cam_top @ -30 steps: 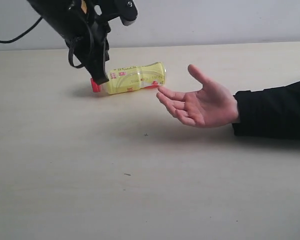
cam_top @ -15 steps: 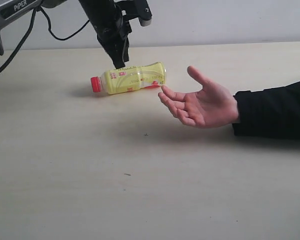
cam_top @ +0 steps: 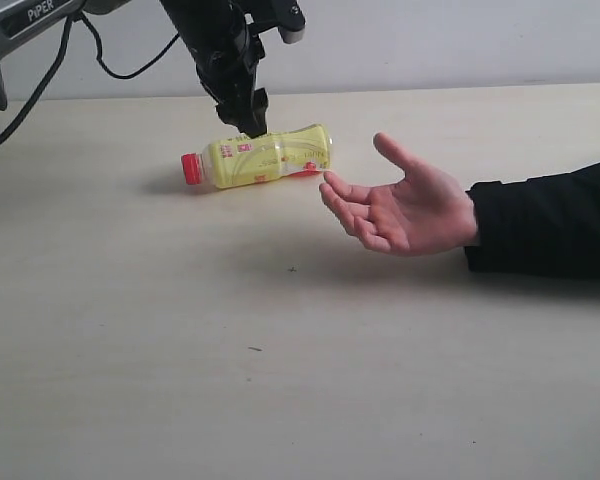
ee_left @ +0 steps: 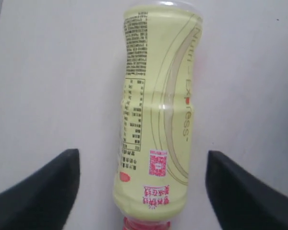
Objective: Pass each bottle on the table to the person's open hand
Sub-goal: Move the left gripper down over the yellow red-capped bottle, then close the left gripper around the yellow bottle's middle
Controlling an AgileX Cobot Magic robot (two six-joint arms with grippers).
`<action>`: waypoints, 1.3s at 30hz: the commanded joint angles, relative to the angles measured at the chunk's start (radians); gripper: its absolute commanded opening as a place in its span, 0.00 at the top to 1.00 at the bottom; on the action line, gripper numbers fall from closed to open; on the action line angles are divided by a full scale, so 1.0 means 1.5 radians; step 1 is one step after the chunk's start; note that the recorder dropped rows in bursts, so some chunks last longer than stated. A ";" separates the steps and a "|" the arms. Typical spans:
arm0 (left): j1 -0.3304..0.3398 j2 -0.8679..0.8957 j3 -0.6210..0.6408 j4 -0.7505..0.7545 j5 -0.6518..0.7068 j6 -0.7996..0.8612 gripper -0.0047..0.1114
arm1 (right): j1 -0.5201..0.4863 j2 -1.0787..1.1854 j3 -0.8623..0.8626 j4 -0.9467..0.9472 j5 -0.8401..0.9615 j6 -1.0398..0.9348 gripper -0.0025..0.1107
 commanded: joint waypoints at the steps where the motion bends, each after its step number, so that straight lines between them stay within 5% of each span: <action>1: -0.019 0.007 -0.005 0.055 -0.009 -0.048 0.27 | 0.001 -0.002 0.005 0.000 -0.008 0.001 0.98; 8: -0.064 0.051 -0.005 0.239 0.007 -0.090 0.27 | 0.001 -0.002 0.005 0.000 -0.008 0.001 0.98; 37: -0.078 0.116 -0.005 0.232 -0.047 -0.088 0.27 | 0.001 -0.002 0.005 0.000 -0.008 0.001 0.98; 39: -0.078 0.116 -0.005 0.236 -0.051 -0.088 0.34 | 0.001 -0.002 0.005 0.000 -0.008 0.001 0.98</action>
